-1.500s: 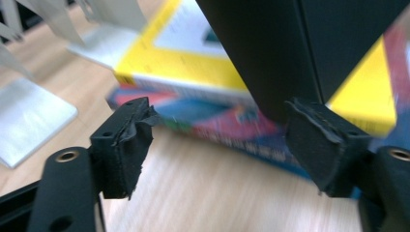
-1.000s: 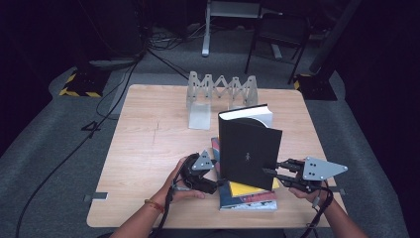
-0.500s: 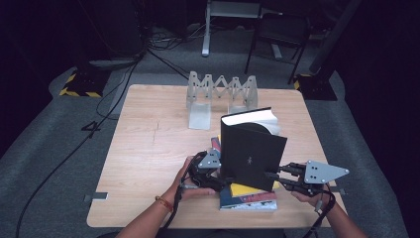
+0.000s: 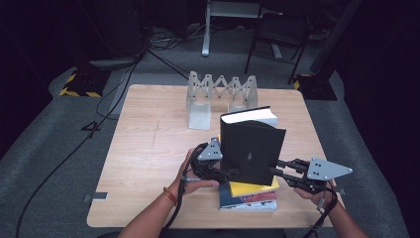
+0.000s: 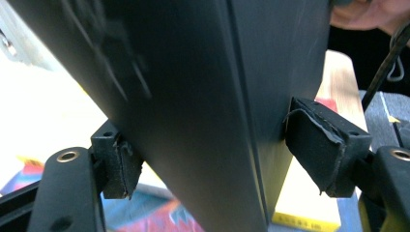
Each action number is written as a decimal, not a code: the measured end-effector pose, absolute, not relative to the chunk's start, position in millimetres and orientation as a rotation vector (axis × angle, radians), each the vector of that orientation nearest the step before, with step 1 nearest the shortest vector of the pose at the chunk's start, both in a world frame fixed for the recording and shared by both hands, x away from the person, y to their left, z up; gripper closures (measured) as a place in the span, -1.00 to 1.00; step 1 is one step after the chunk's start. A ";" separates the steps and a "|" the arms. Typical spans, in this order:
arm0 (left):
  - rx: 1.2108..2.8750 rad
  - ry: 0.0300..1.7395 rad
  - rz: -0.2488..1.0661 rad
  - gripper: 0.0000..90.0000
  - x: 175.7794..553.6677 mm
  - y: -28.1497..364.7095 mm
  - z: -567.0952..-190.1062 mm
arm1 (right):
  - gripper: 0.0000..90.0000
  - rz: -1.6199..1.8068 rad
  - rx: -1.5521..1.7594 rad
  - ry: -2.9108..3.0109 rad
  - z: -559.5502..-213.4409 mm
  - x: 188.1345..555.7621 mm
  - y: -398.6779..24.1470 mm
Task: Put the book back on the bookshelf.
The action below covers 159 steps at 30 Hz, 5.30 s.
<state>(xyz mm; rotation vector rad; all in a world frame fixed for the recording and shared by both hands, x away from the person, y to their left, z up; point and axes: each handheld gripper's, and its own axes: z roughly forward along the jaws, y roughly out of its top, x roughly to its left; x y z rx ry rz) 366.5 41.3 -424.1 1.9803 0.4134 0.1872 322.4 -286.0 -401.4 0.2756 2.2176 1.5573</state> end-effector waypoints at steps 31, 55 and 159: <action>1.898 0.291 0.288 0.08 348.1 25.6 -393.6 | 0.01 1.478 0.484 2.141 -406.4 337.2 -272.2; 1.788 0.268 0.330 0.06 347.7 20.6 -349.5 | -0.07 1.430 0.477 2.169 -410.9 335.2 -274.9; 1.667 1.028 0.812 0.16 497.7 97.0 -363.0 | -0.21 1.117 0.870 2.336 -461.6 371.4 -337.3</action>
